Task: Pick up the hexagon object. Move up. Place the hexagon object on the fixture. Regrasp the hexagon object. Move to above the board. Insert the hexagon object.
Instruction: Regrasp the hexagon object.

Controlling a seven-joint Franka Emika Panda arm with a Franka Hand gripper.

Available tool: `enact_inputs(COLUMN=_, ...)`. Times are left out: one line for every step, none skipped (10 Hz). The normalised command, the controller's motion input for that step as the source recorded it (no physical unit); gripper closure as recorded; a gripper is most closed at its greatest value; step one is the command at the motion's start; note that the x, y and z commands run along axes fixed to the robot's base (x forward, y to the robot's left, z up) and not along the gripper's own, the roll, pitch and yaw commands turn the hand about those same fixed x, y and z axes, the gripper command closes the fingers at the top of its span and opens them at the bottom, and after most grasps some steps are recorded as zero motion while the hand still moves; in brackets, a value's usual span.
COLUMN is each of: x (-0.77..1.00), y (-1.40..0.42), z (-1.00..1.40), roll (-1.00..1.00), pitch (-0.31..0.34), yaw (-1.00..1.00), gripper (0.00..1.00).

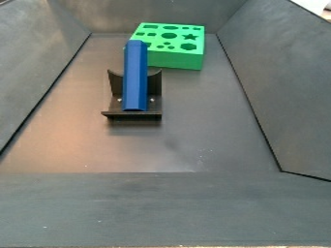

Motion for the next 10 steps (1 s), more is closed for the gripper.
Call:
enact_inputs(x=0.73, y=-0.06, z=-0.02, roll=0.19, pitch=0.000, yaw=0.11, gripper=0.00)
enact_inputs(x=0.72, y=-0.06, z=-0.03, roll=0.18, pitch=0.007, yaw=0.10, gripper=0.00)
enact_inputs(x=0.71, y=-0.06, z=-0.03, roll=0.17, pitch=0.019, yaw=0.09, gripper=0.00)
enact_inputs(x=0.71, y=-0.06, z=-0.04, roll=0.16, pitch=0.031, yaw=0.08, gripper=0.00)
enact_inputs(x=0.70, y=-0.05, z=-0.04, roll=0.16, pitch=0.042, yaw=0.08, gripper=0.00)
enact_inputs(x=0.69, y=-0.06, z=-0.04, roll=0.15, pitch=0.049, yaw=0.08, gripper=0.00)
enact_inputs(x=0.68, y=-0.06, z=-0.03, roll=0.14, pitch=0.057, yaw=0.09, gripper=0.00)
enact_inputs(x=0.68, y=-0.06, z=-0.03, roll=0.14, pitch=0.063, yaw=0.09, gripper=0.00)
enact_inputs(x=0.67, y=-0.05, z=-0.03, roll=0.14, pitch=0.069, yaw=0.09, gripper=0.00)
enact_inputs(x=0.67, y=-0.05, z=-0.03, roll=0.13, pitch=0.074, yaw=0.09, gripper=0.00)
